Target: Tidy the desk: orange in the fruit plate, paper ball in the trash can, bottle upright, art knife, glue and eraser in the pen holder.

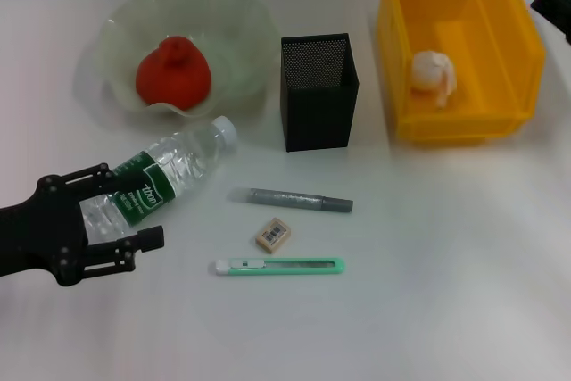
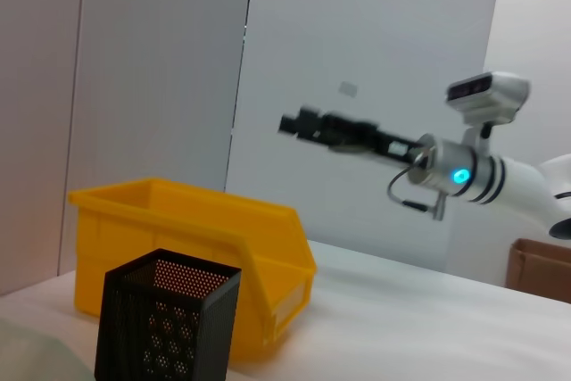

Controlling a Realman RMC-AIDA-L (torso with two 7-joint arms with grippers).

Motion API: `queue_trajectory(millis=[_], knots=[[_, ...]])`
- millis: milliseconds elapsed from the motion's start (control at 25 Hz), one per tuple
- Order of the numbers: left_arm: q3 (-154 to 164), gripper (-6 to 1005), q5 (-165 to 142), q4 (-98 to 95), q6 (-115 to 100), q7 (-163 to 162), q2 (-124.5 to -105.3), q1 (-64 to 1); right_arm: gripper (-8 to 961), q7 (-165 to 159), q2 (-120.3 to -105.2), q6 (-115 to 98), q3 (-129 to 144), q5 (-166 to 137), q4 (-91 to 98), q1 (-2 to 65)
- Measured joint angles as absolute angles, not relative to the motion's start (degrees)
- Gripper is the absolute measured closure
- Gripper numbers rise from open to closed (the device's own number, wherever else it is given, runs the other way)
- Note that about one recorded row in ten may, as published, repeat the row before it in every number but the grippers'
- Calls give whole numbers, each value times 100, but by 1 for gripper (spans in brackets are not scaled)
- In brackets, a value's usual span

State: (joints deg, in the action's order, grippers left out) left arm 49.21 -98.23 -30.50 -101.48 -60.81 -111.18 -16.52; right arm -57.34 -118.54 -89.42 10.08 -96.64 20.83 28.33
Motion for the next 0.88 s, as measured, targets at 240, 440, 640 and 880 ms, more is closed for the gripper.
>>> queue_trajectory(millis=[240, 440, 640, 880], knots=[[4921, 215, -9829, -3049, -10102, -6082, -11128, -1681, 130, -6323, -11588, -10473, 2043, -9869, 2189, 2619], [4917, 215, -9817, -3050, -10064, -6081, -11131, -1687, 129, -6186, -11570, -10641, 3129, -10151, 2529, 2454], [4793, 216, -9828, -3061, -9994, -6099, -11136, -1697, 130, -5850, -11690, -10303, 3324, -10829, 2604, 2401], [4782, 216, -9836, -3073, -9830, -6194, -11136, -1735, 129, -5557, -11815, -9699, 3355, -11104, 2554, 2308]])
